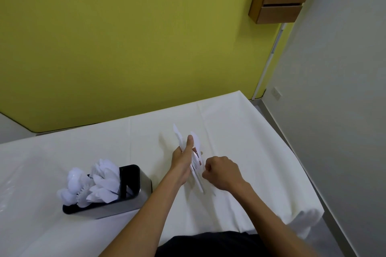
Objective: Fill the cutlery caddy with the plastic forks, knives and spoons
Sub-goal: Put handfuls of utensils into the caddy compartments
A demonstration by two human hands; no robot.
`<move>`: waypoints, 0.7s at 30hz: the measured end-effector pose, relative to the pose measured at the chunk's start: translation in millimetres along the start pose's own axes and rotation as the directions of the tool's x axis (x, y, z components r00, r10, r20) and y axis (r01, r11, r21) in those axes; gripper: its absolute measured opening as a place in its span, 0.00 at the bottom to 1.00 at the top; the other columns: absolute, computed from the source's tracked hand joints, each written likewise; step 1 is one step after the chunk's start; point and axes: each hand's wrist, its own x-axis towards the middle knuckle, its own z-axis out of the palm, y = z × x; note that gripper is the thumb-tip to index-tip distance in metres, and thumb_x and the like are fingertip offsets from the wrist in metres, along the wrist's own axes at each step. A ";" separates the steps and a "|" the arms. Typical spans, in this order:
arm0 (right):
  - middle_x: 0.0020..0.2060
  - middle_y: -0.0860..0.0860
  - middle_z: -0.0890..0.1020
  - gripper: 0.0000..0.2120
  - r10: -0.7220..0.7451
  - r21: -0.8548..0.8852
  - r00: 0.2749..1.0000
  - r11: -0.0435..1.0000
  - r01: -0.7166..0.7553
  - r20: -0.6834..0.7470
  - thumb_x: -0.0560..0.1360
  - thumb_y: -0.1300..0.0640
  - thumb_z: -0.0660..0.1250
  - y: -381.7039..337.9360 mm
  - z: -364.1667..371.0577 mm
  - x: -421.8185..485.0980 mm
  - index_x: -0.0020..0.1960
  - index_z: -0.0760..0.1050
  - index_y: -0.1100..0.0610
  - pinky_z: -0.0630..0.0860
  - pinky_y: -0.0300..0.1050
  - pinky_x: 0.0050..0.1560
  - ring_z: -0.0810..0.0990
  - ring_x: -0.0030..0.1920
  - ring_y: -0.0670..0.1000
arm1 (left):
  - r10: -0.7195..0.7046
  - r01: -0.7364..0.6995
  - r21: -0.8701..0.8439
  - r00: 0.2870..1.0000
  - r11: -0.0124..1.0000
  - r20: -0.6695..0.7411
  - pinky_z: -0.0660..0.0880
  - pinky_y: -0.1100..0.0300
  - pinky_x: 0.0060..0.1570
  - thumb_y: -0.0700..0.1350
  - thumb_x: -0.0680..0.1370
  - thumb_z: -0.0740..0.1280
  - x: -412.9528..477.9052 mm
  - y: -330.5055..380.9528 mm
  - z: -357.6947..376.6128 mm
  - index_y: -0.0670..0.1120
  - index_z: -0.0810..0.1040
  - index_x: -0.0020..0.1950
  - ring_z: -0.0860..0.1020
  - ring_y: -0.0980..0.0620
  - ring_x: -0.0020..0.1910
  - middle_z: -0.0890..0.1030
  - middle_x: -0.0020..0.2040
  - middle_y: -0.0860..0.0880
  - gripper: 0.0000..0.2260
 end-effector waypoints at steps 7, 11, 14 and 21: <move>0.39 0.49 0.82 0.07 -0.050 0.024 0.997 0.998 0.052 -0.063 0.70 0.54 0.64 6.9 10.7 3.2 0.42 0.79 0.56 0.74 0.45 0.38 0.80 0.40 0.52 | 0.222 -0.201 0.131 0.960 0.971 -0.170 0.74 0.61 0.38 0.58 0.81 0.64 -12.9 4.3 11.2 0.45 0.78 0.49 0.79 0.52 0.39 0.81 0.41 0.48 0.16; 0.41 0.45 0.83 0.10 0.142 0.565 0.982 0.824 -0.049 -0.122 0.75 0.46 0.67 15.6 6.0 -6.1 0.44 0.81 0.51 0.78 0.44 0.46 0.82 0.43 0.45 | 0.206 -0.249 -0.096 0.922 0.964 -0.328 0.72 0.58 0.36 0.55 0.83 0.62 -9.4 25.6 7.8 0.44 0.73 0.42 0.72 0.52 0.29 0.74 0.32 0.49 0.17; 0.47 0.52 0.84 0.14 0.364 0.914 0.929 0.356 -0.197 0.059 0.81 0.48 0.61 13.5 5.0 -5.4 0.50 0.80 0.57 0.80 0.51 0.48 0.84 0.46 0.52 | 0.224 -0.330 -0.248 0.899 0.911 -0.376 0.76 0.57 0.35 0.54 0.83 0.64 -12.3 48.4 9.0 0.44 0.73 0.41 0.72 0.53 0.25 0.72 0.29 0.50 0.16; 0.58 0.63 0.79 0.17 0.310 0.853 0.881 -0.492 -0.172 0.357 0.84 0.57 0.55 -15.2 -20.5 23.9 0.60 0.74 0.70 0.75 0.55 0.64 0.80 0.59 0.62 | 0.476 -0.524 -0.124 0.832 0.842 -0.286 0.76 0.56 0.39 0.56 0.80 0.67 -48.6 70.0 52.7 0.44 0.74 0.39 0.77 0.52 0.29 0.76 0.26 0.52 0.18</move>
